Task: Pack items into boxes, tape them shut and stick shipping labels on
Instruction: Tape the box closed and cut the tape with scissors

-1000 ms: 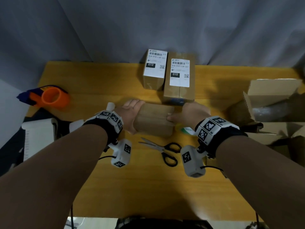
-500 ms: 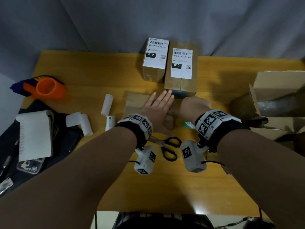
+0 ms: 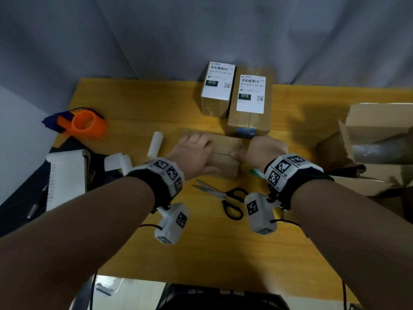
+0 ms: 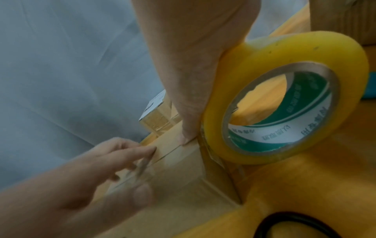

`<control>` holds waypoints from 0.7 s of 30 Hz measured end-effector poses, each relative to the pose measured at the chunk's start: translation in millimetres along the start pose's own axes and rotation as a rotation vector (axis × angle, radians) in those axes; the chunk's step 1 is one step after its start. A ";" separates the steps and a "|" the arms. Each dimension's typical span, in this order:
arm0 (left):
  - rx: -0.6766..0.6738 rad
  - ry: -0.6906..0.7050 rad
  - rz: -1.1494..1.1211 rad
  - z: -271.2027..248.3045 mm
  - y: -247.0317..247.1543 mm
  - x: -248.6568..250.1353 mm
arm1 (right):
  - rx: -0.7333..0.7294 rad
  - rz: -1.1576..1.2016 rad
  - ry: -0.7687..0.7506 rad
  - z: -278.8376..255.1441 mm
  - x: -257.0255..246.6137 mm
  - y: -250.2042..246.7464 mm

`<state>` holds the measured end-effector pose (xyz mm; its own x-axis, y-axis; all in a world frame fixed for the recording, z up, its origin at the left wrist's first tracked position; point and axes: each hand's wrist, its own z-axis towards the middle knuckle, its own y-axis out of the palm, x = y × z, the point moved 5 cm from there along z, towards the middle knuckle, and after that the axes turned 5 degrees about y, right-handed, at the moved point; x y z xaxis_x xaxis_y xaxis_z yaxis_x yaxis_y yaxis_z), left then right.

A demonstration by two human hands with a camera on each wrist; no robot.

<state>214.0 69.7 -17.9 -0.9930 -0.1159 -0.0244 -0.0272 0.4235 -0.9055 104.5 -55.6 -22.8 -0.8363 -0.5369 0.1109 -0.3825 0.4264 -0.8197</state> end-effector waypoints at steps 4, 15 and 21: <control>-0.259 -0.218 -0.145 11.8 3.6 23.3 | -0.013 0.057 -0.005 -4.6 0.9 -0.2; -0.085 -0.178 -0.028 16.4 16.0 -17.6 | -0.297 0.596 -0.201 -15.8 -0.9 10.3; -0.102 -0.145 -0.287 10.4 16.1 -15.0 | -0.322 0.797 -0.228 -26.8 -20.3 21.5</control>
<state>229.6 68.9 -36.6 -0.9166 -0.3671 0.1583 -0.3216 0.4417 -0.8376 102.7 -16.0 -27.7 -0.8157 -0.1107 -0.5678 0.1588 0.9010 -0.4037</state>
